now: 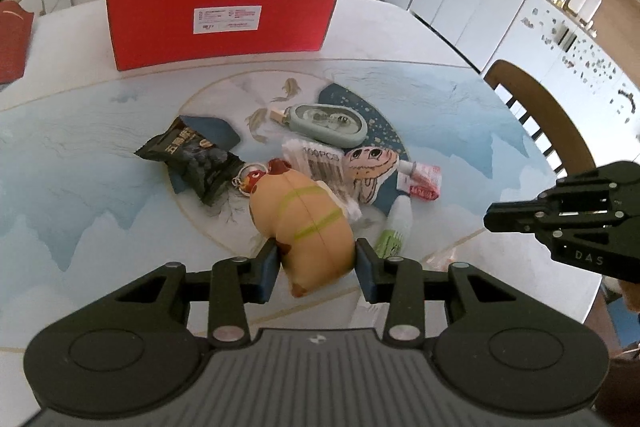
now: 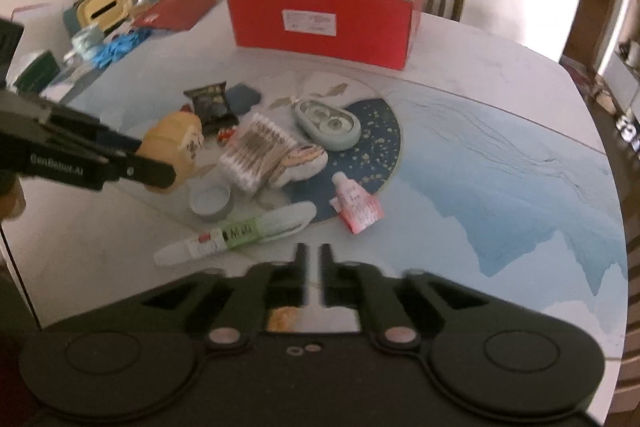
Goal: Organize objects
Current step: 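Grasp the yellow pig plush with the left tool while the right tool grasps the bagged snack, then carry the pig plush and bagged snack with both tools into the red box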
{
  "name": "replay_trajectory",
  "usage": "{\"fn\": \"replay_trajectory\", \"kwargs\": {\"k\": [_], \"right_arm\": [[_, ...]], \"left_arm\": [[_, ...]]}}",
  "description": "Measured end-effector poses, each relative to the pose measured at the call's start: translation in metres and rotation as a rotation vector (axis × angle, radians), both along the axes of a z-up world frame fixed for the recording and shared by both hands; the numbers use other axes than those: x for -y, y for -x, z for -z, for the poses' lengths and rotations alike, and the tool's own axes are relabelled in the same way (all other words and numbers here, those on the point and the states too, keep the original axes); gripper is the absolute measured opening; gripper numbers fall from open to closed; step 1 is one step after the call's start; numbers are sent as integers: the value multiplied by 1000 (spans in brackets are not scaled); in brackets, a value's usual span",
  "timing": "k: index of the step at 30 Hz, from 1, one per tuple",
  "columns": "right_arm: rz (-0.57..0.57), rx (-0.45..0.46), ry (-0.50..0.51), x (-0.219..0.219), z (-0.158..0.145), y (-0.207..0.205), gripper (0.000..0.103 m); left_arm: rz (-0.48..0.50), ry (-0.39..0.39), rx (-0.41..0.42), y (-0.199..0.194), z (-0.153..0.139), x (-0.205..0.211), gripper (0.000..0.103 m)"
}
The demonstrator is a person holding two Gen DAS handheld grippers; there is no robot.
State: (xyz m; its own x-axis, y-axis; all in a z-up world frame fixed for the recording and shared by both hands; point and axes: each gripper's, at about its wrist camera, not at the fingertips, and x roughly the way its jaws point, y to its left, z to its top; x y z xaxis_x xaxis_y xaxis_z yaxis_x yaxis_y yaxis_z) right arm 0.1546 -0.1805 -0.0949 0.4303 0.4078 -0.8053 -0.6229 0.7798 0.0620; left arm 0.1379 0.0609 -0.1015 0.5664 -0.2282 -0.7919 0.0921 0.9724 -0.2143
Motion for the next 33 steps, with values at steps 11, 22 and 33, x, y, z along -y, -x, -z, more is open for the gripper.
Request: {"fn": "replay_trajectory", "kwargs": {"k": [11, 22, 33], "right_arm": [[-20, -144, -10, 0, 20, 4, 45], [-28, -162, 60, -13, 39, 11, 32], [14, -109, 32, -6, 20, 6, 19]], "left_arm": [[-39, 2, -24, 15, 4, -6, 39], [-49, -5, -30, 22, 6, -2, 39], [-56, 5, -10, 27, 0, 4, 39]]}}
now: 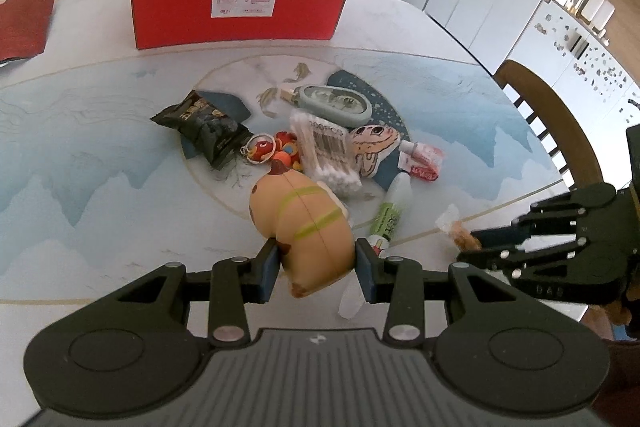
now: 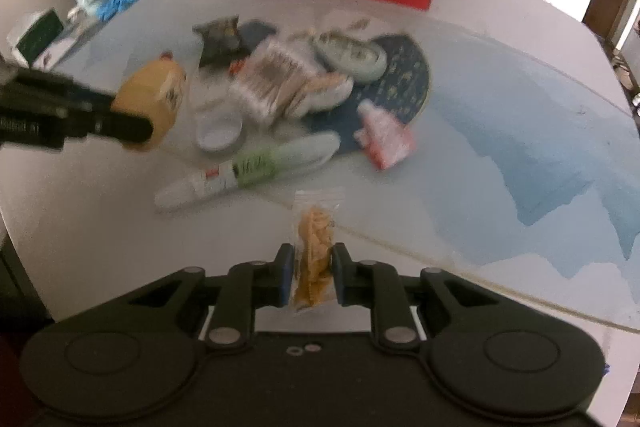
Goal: Organize objects
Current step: 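Carry the pig plush and bagged snack with both tools into the red box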
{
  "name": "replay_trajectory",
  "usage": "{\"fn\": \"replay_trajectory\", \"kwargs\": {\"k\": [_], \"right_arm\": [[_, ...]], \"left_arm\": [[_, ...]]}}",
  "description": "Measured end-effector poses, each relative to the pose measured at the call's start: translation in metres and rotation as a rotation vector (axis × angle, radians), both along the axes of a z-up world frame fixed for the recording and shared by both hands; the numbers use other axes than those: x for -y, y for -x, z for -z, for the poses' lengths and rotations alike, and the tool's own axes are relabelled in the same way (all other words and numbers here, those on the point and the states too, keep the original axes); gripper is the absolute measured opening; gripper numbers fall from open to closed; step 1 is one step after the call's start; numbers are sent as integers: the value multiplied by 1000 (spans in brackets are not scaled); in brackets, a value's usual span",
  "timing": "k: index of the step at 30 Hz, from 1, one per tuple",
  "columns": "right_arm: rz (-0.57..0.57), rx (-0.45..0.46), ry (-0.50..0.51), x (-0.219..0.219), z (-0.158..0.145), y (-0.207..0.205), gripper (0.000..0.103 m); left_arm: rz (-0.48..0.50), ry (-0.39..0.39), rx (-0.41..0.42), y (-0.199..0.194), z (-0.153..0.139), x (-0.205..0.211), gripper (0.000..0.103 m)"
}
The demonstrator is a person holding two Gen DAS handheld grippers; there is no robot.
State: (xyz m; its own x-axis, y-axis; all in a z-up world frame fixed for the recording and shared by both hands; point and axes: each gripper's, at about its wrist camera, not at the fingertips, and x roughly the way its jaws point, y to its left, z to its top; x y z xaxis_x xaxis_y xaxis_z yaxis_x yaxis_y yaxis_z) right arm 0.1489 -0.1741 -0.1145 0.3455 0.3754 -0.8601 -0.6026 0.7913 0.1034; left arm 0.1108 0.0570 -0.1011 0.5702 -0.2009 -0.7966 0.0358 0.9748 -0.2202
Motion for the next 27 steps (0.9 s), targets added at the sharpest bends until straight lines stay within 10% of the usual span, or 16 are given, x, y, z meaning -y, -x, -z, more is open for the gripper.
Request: {"fn": "replay_trajectory", "kwargs": {"k": [27], "right_arm": [[101, 141, -148, -58, -112, -118, 19]], "left_arm": [[124, -22, 169, -91, -76, -45, 39]]}}
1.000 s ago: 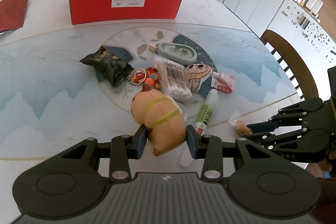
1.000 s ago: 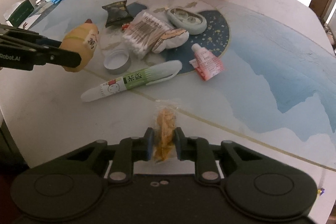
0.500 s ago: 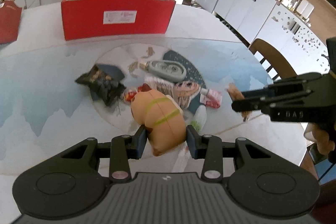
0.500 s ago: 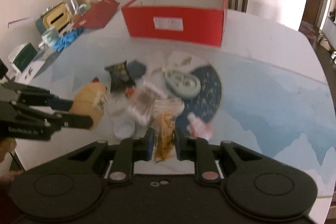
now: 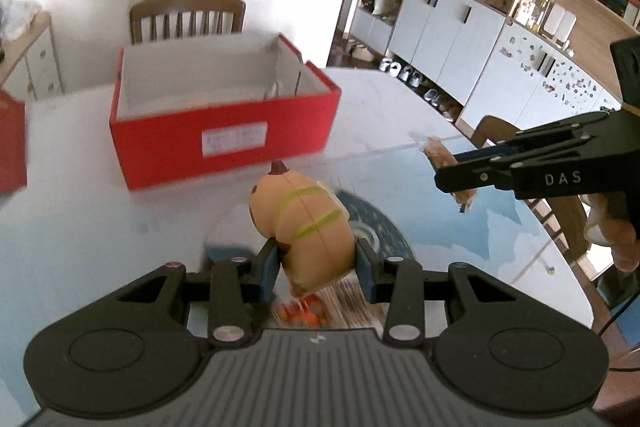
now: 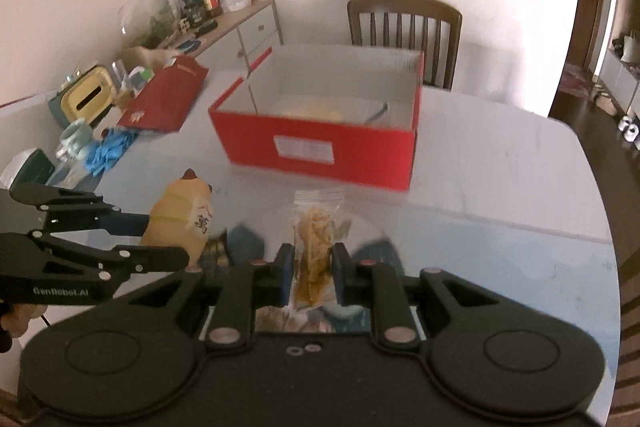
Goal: Organize objects
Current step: 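Carry the pig plush and bagged snack with both tools into the red box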
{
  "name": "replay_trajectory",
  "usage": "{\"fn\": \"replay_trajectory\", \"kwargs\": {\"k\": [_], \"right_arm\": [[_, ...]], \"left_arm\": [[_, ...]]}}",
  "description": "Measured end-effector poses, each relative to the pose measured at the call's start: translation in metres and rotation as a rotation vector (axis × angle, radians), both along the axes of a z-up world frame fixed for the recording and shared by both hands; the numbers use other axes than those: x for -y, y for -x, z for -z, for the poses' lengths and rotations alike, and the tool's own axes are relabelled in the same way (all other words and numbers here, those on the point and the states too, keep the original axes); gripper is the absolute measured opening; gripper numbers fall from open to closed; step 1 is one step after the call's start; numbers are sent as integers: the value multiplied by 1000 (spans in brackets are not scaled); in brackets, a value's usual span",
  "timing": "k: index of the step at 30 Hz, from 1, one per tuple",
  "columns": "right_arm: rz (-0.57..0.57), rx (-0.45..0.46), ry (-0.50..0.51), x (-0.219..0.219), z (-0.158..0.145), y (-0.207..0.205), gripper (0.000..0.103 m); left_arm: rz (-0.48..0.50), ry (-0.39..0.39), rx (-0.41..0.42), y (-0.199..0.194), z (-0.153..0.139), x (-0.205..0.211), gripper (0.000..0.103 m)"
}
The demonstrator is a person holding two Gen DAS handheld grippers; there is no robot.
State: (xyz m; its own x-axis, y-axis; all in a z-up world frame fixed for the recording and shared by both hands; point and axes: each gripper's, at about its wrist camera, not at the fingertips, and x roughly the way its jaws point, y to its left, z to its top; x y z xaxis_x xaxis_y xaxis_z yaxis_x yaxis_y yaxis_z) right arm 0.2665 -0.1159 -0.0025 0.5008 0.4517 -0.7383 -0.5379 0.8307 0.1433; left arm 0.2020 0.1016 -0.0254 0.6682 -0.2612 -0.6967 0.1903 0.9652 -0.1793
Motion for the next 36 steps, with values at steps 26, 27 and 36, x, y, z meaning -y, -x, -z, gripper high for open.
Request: {"fn": "replay_trajectory", "kwargs": {"k": [26, 27, 36], "right_arm": [[47, 80, 88, -87, -9, -129, 19], [49, 80, 93, -90, -7, -134, 19], [64, 64, 126, -110, 17, -171, 19]], "left_arm": [[63, -124, 62, -170, -35, -69, 39], [61, -129, 62, -177, -34, -71, 39], [31, -130, 16, -237, -12, -91, 39]]}}
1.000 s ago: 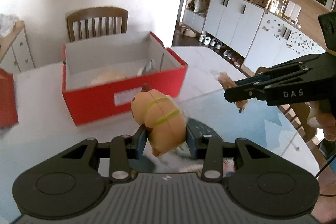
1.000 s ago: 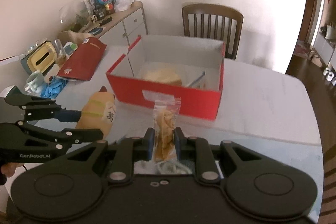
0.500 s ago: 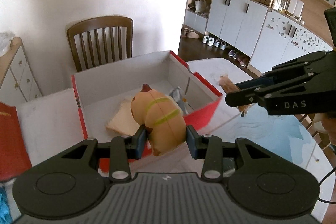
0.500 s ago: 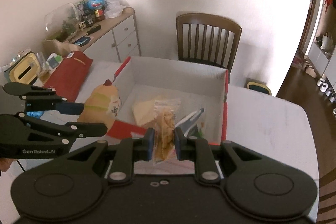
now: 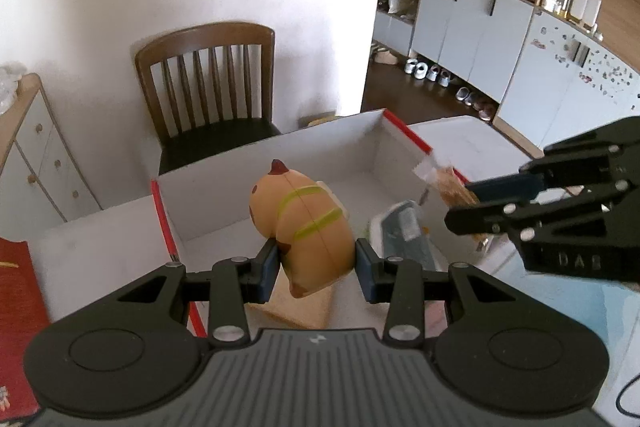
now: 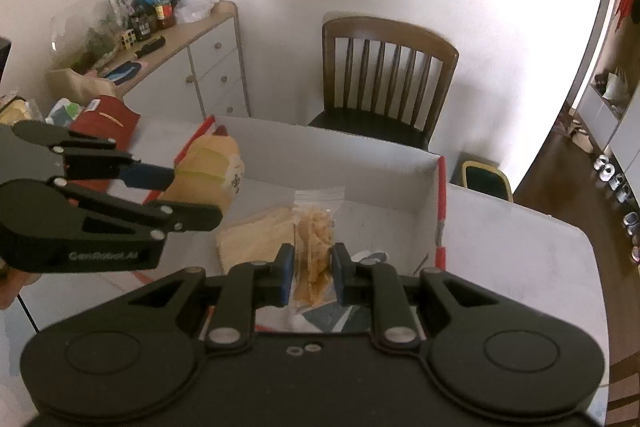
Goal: Organize objects
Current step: 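Carry the pig plush and bagged snack with both tools into the red box, then open both tools to release the pig plush and snack in the box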
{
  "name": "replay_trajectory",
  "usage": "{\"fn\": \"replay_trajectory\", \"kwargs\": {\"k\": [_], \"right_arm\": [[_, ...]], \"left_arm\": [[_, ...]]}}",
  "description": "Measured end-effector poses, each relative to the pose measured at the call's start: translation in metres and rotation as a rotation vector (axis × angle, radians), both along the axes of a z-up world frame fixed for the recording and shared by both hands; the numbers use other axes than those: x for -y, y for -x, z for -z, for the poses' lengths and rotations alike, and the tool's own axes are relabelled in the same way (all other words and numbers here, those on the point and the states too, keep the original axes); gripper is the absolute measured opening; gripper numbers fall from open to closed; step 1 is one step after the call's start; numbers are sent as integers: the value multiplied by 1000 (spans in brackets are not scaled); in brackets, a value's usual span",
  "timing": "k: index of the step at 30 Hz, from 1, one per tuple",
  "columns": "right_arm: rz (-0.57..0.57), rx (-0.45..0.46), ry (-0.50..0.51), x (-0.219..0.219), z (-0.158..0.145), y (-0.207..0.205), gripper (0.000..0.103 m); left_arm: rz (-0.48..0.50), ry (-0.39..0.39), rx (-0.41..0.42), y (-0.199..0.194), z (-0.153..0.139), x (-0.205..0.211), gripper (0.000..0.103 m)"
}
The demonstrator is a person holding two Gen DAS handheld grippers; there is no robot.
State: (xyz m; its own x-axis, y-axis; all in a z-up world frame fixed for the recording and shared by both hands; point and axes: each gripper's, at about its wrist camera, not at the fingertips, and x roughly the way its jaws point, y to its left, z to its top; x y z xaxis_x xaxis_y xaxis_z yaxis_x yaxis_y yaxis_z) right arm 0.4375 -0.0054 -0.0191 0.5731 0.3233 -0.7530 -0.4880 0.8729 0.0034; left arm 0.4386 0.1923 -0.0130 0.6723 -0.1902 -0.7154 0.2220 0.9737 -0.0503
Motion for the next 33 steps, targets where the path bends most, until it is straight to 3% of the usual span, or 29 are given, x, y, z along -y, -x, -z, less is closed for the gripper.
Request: {"fn": "replay_trajectory", "kwargs": {"k": [9, 20, 33], "right_arm": [[30, -88, 43, -14, 46, -25, 19], [52, -156, 94, -14, 84, -34, 19], [62, -179, 50, -2, 80, -28, 33]], "left_arm": [[8, -14, -113, -47, 43, -4, 39], [54, -35, -205, -65, 81, 6, 39], [36, -30, -213, -69, 85, 10, 43]]}}
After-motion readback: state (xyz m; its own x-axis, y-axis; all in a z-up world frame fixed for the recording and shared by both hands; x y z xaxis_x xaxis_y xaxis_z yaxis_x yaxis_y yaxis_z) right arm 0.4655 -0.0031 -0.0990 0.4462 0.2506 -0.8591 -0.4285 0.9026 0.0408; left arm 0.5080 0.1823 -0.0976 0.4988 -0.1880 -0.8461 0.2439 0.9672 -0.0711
